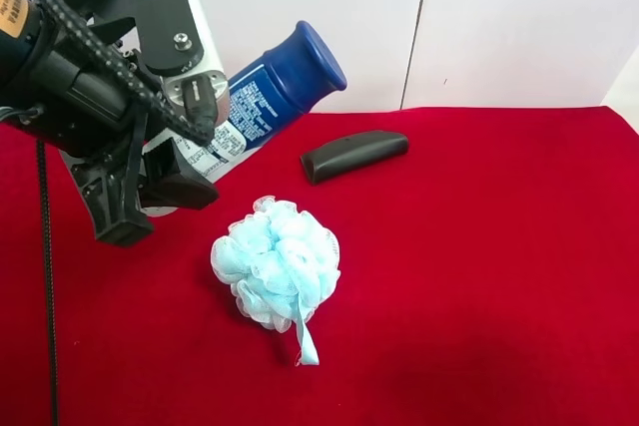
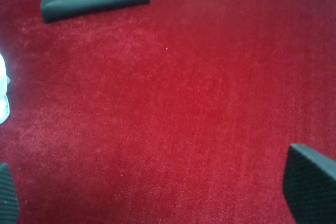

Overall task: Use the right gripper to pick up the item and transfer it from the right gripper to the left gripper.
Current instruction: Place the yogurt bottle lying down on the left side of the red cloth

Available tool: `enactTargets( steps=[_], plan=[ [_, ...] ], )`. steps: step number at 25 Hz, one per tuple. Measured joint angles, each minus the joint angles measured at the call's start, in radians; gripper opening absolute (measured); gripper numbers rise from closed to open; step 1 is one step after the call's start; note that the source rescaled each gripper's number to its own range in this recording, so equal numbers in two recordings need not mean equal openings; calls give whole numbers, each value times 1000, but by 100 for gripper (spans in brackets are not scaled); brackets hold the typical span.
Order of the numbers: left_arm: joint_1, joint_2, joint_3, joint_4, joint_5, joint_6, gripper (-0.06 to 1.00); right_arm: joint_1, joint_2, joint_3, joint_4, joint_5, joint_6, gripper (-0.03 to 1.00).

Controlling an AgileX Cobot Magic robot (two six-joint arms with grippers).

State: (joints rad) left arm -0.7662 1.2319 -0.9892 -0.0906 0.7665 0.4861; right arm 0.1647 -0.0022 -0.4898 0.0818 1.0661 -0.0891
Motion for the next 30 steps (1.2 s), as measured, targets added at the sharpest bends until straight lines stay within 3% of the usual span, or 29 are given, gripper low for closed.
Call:
enactTargets(
  steps=[5, 9, 22, 30],
  plan=[
    [13, 0, 0, 2, 1, -164, 6, 0, 0, 0, 0, 0, 0, 100],
    [94, 0, 0, 4, 12, -256, 6, 0, 0, 0, 0, 0, 0, 100],
    [473, 43, 0, 2, 76, -280, 6, 0, 0, 0, 0, 0, 0, 100],
    [528, 167, 0, 0, 72, -283, 6, 0, 0, 0, 0, 0, 0, 100]
  ],
)
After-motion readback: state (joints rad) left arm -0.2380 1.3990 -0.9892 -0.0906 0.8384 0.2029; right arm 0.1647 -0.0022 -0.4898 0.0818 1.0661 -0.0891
